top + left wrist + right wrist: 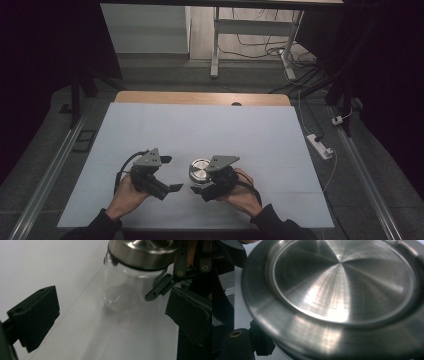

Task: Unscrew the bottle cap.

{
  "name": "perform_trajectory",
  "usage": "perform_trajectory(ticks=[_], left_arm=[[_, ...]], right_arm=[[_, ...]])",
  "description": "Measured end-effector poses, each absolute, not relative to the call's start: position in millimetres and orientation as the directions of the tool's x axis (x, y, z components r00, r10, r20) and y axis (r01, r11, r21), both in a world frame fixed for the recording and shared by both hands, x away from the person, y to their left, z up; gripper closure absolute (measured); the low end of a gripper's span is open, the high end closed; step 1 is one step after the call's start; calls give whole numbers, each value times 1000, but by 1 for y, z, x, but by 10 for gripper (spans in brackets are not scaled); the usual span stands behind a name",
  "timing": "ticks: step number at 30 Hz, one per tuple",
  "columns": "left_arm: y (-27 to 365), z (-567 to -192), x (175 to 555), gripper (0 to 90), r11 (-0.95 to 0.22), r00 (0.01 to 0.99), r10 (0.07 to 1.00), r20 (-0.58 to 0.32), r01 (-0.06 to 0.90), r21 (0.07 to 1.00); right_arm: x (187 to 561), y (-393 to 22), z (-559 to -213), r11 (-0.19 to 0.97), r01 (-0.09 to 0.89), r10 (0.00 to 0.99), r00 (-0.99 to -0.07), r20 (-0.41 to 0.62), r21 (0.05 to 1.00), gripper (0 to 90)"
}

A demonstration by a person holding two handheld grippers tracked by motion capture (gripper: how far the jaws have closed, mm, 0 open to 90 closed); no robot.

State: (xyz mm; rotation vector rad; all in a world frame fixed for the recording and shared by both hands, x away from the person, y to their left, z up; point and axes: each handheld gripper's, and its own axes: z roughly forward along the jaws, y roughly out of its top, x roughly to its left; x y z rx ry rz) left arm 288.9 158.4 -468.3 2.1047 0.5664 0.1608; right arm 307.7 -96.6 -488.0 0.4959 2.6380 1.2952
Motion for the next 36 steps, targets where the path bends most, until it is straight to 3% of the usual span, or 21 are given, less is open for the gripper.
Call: perform_trajectory(ticks=[10,18,24,25,30,32,33,36], left_arm=[[137,-453,305,0,-516,957,277,-88,226,827],[114,-450,315,8,-591,991,113,-65,120,798],[104,-447,315,93,-605,999,26,-38,46,795],[104,-447,315,171,-601,999,18,-38,41,798],[102,-447,313,192,-582,995,98,-30,82,809],[96,-447,311,193,-566,977,209,-30,146,811],[96,-447,311,193,-566,977,209,-30,146,811],[88,-447,307,192,-553,943,333,-16,209,807]], right_arm=[[306,-95,-488,572,206,324,-946,11,794,146],[301,-93,-486,585,175,238,-971,39,792,147],[299,-92,-485,606,127,179,-984,22,785,146],[299,-92,-485,608,122,175,-984,17,785,146],[303,-95,-483,601,147,228,-974,8,785,147],[305,-96,-484,589,183,278,-961,16,787,147],[306,-97,-484,583,197,301,-954,16,788,147],[311,-98,-486,570,229,363,-932,9,789,146]])
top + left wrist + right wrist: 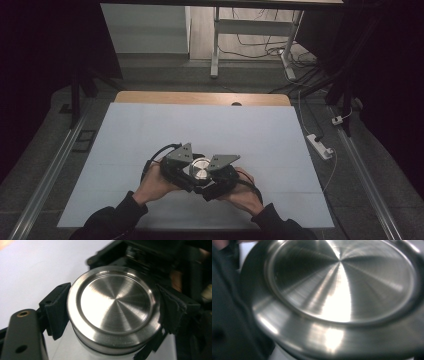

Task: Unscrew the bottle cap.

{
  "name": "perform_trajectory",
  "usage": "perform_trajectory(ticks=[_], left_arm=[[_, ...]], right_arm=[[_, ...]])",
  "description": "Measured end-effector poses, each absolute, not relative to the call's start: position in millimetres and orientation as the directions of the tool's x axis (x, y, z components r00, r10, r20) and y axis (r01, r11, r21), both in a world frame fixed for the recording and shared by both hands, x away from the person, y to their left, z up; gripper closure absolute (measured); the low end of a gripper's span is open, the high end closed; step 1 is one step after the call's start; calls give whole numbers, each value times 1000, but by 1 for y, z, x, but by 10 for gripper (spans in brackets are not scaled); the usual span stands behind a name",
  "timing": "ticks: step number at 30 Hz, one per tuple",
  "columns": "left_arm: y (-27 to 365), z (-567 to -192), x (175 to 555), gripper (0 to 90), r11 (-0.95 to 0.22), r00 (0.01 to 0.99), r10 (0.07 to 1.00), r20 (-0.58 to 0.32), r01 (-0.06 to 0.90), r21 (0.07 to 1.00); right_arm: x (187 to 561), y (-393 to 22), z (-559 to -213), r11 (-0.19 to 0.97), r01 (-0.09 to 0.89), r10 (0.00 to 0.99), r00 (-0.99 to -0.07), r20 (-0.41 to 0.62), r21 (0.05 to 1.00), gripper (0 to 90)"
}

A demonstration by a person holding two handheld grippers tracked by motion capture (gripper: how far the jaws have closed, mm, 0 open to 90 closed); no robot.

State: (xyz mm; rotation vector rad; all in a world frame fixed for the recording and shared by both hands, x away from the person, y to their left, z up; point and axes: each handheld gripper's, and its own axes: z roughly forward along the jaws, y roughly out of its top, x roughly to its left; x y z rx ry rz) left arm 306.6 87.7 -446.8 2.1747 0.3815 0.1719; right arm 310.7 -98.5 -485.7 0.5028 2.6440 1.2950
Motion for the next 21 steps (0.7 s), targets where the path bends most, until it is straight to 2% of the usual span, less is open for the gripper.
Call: perform_trajectory(ticks=[1,5,6,7,8,11,17,21], left_arm=[[82,-446,304,191,-544,919,394,-4,237,805],[80,-446,305,178,-535,915,404,-7,242,809],[84,-444,308,86,-524,927,374,-29,237,818],[84,-444,308,54,-524,927,374,-29,237,818],[92,-441,310,39,-496,937,345,-55,232,837],[101,-437,311,0,-505,950,307,-58,214,837],[115,-434,307,12,-569,994,106,-35,90,818],[110,-436,303,37,-605,998,55,-6,38,795]], right_arm=[[312,-99,-486,564,244,381,-924,13,789,147],[313,-101,-486,555,262,408,-913,16,789,146],[312,-101,-485,545,269,413,-910,25,794,147],[312,-102,-485,543,266,409,-912,25,797,146],[312,-102,-484,544,261,402,-915,26,798,147],[312,-103,-483,545,250,384,-923,27,800,146],[306,-99,-483,574,192,262,-964,44,796,146],[301,-96,-483,594,144,194,-981,33,792,146]])
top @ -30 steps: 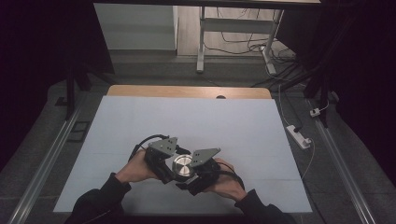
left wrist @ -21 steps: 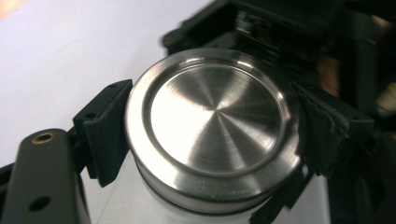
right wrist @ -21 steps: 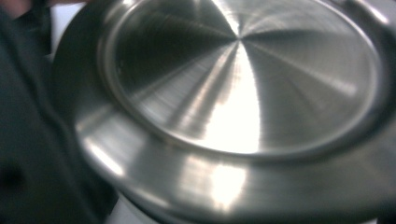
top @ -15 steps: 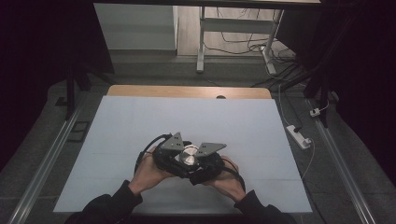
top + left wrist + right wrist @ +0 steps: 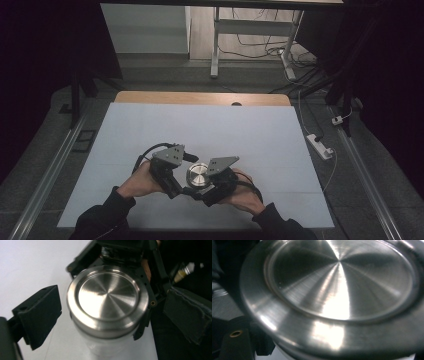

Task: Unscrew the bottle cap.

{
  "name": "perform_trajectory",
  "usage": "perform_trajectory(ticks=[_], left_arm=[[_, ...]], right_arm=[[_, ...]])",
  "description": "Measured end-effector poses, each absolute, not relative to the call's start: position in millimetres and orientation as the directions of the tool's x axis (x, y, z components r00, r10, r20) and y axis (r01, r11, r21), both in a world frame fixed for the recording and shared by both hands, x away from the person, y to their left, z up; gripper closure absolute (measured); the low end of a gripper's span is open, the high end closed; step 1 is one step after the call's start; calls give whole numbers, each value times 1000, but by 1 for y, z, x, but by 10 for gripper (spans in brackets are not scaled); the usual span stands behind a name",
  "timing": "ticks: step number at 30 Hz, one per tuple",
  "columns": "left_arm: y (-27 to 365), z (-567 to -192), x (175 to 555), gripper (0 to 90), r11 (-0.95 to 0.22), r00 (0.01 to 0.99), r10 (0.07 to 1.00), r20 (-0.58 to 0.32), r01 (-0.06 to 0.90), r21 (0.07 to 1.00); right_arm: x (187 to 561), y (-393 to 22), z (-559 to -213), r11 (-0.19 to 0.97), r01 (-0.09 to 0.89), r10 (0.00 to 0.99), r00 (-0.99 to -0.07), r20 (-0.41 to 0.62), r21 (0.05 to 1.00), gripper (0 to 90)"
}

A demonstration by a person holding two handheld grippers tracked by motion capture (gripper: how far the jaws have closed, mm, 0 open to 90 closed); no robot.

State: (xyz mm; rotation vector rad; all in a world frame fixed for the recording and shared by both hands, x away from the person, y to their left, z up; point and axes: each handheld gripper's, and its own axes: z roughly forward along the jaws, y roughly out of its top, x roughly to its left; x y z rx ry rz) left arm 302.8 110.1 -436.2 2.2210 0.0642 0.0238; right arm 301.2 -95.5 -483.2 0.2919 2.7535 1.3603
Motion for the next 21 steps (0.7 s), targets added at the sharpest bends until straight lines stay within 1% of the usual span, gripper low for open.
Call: perform_trajectory(ticks=[2,3,4,7,8,9,10,11,12,13,14,15,16,17,19,21], left_arm=[[108,-438,301,65,-609,999,35,6,17,793],[107,-438,300,160,-611,999,34,19,6,792],[107,-439,299,189,-606,999,26,20,-1,796],[106,-439,299,192,-606,999,48,22,11,795],[105,-439,299,192,-605,997,68,23,23,796],[103,-439,299,193,-602,994,105,23,45,797],[102,-440,299,193,-599,991,130,22,61,798],[100,-440,299,195,-587,984,176,13,95,804],[96,-440,300,199,-564,968,249,1,145,813],[96,-440,300,201,-564,968,249,1,145,813],[93,-440,299,201,-557,958,288,-2,169,813],[87,-440,297,201,-544,930,367,11,205,813],[87,-440,297,201,-544,930,367,11,205,813],[83,-440,296,200,-543,914,404,26,217,811],[82,-440,296,181,-543,916,400,28,213,812],[86,-439,298,92,-517,927,375,-3,212,829]], right_arm=[[299,-94,-483,600,121,163,-986,27,791,147],[296,-92,-483,608,91,134,-991,12,789,146],[296,-92,-483,611,92,133,-991,13,786,146],[296,-92,-483,617,92,143,-990,3,782,146],[296,-92,-483,617,92,143,-990,3,782,146],[298,-93,-484,615,116,183,-983,2,780,146],[298,-93,-484,615,116,183,-983,2,780,146],[302,-95,-484,606,147,227,-974,7,782,146],[303,-95,-484,599,169,251,-968,16,783,146],[305,-95,-484,594,183,276,-961,16,783,147],[306,-96,-484,582,205,303,-953,24,787,146],[307,-96,-484,572,229,329,-944,36,788,146],[308,-97,-485,563,247,353,-935,41,789,146],[309,-98,-485,562,253,368,-929,35,787,146],[310,-99,-486,556,257,381,-924,33,790,147],[309,-99,-484,547,257,380,-924,38,797,146]])
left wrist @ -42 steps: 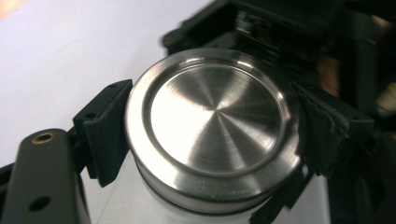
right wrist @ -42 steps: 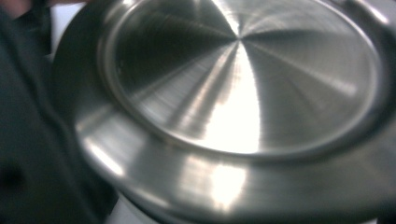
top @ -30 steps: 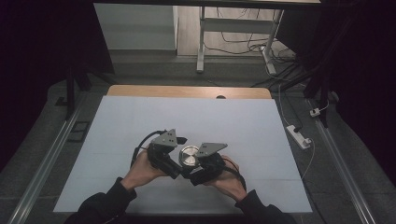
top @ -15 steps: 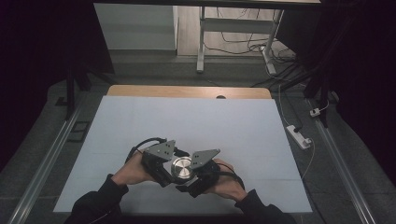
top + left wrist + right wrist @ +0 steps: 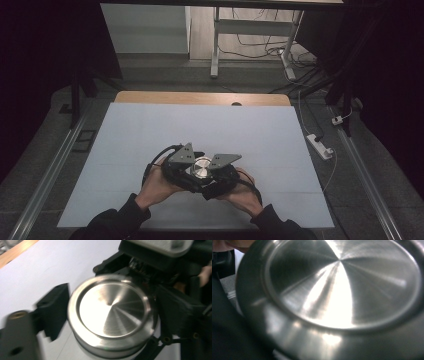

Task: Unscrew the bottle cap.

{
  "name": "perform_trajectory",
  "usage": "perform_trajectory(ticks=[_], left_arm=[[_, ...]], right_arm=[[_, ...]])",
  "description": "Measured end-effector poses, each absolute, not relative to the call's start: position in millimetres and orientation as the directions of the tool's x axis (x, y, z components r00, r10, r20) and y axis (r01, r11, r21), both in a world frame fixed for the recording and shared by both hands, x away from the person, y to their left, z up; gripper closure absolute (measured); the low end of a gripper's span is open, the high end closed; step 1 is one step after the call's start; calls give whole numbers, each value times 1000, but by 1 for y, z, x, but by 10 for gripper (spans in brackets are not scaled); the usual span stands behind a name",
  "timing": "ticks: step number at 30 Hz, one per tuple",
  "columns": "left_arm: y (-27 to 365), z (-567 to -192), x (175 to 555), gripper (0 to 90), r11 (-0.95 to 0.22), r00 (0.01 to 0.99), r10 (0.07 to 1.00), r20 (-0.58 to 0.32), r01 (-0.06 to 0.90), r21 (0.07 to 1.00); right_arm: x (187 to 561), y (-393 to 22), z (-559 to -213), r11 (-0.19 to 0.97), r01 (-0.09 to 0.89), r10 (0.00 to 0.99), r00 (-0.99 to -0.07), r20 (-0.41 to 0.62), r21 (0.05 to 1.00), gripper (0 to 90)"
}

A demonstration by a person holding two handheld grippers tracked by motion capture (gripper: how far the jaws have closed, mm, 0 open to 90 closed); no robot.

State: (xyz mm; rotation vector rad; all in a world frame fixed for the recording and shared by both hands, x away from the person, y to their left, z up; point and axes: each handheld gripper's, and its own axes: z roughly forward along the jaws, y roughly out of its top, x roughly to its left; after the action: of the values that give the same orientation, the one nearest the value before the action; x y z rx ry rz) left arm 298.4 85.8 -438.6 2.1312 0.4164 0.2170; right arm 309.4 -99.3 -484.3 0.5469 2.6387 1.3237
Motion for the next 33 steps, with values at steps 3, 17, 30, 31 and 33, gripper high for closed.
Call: perform_trajectory(ticks=[3,17,30,31,33], left_arm=[[97,-431,301,39,-490,941,337,-34,206,847],[110,-435,297,185,-599,1000,8,12,-5,801],[83,-443,297,184,-546,911,412,15,234,804],[82,-443,297,184,-550,912,409,25,224,804],[89,-440,302,86,-523,934,354,-42,235,819]], right_arm=[[309,-101,-483,541,249,370,-928,38,803,146],[292,-90,-480,593,89,108,-994,30,801,146],[308,-97,-484,561,258,393,-919,21,786,146],[309,-97,-485,558,271,412,-911,21,785,146],[309,-99,-484,543,270,411,-911,28,795,146]])
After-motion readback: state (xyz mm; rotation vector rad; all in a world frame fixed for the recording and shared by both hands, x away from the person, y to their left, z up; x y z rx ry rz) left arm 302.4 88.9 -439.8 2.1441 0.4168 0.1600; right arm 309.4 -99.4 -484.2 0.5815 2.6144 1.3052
